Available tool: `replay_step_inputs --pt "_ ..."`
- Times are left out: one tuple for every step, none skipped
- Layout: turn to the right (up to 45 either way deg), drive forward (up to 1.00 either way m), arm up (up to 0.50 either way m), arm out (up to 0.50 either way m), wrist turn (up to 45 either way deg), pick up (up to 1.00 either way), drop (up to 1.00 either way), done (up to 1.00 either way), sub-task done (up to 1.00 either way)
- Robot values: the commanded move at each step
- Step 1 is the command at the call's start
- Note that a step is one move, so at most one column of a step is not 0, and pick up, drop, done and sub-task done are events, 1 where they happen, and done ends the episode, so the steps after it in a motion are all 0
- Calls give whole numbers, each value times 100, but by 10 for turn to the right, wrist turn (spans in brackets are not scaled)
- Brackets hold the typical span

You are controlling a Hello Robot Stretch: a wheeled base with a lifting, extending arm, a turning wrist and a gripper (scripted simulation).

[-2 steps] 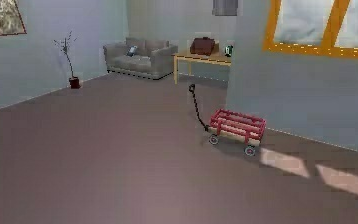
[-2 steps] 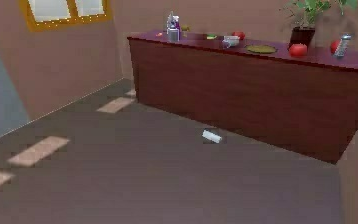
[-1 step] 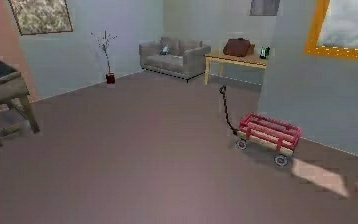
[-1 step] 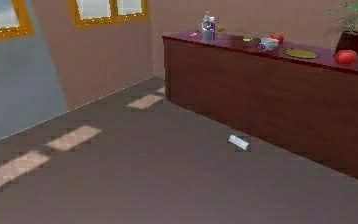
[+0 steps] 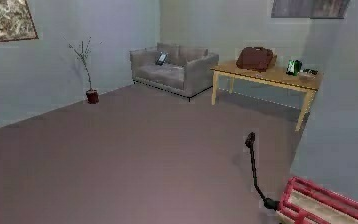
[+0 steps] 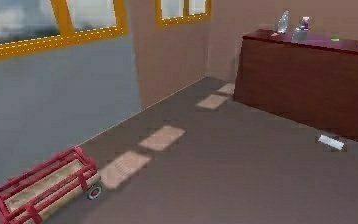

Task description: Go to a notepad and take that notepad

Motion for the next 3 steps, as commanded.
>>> replay_step_inputs --pt "0 100 0 0 0 0 0 0 0" --pt "-90 0 0 0 0 0 0 0 0" --pt "0 35 0 0 0 0 0 0 0"
